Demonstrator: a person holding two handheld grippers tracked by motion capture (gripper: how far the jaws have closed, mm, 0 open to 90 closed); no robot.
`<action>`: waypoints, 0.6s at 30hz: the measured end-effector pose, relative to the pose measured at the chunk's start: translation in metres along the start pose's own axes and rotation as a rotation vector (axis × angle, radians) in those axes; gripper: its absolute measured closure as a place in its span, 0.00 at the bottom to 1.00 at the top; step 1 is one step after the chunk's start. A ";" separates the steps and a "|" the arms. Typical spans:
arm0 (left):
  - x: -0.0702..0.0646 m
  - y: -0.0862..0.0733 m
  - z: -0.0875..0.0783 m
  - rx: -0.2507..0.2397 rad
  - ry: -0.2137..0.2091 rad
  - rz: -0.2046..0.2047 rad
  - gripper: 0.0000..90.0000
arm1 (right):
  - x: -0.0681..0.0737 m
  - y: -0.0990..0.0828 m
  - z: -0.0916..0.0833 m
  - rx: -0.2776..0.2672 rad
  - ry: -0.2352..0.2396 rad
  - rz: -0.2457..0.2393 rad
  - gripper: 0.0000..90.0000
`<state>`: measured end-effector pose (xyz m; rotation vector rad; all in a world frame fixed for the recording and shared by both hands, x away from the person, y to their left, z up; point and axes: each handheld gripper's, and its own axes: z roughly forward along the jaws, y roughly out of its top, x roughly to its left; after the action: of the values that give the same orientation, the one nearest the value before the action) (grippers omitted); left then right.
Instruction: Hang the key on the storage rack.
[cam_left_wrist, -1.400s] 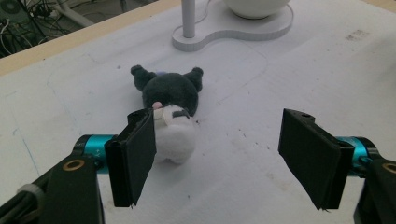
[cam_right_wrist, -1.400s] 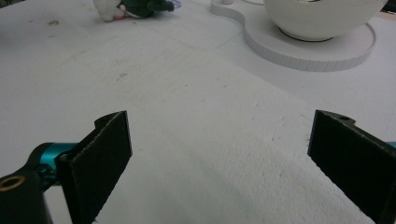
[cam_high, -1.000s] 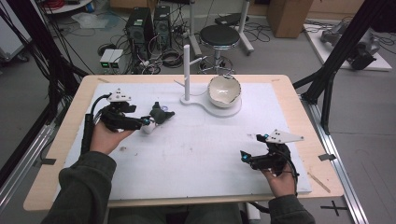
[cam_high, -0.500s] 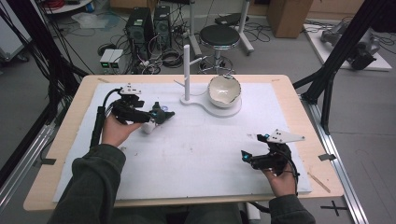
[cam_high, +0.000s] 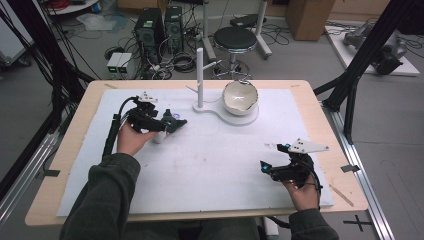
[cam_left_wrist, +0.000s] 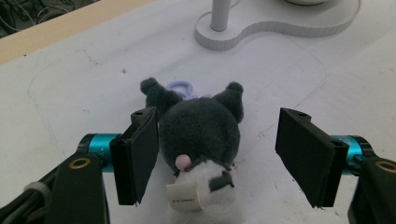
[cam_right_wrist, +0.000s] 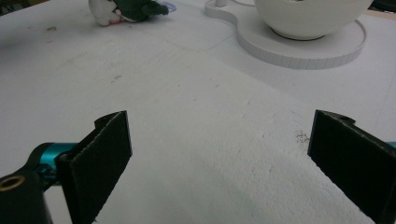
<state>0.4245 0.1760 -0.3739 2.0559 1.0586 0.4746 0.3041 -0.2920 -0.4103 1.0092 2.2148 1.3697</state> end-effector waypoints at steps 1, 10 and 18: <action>0.000 -0.001 0.002 -0.001 0.001 -0.009 0.34 | 0.000 0.000 0.000 -0.002 0.002 0.002 0.06; 0.002 -0.012 0.014 0.022 0.026 -0.031 0.36 | 0.000 0.000 0.000 0.000 0.004 0.006 0.06; 0.001 -0.014 0.020 0.032 0.027 -0.035 0.37 | 0.000 -0.001 0.000 -0.002 0.004 0.002 0.06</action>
<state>0.4305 0.1730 -0.3977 2.0608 1.1225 0.4716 0.3040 -0.2922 -0.4108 1.0091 2.2150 1.3759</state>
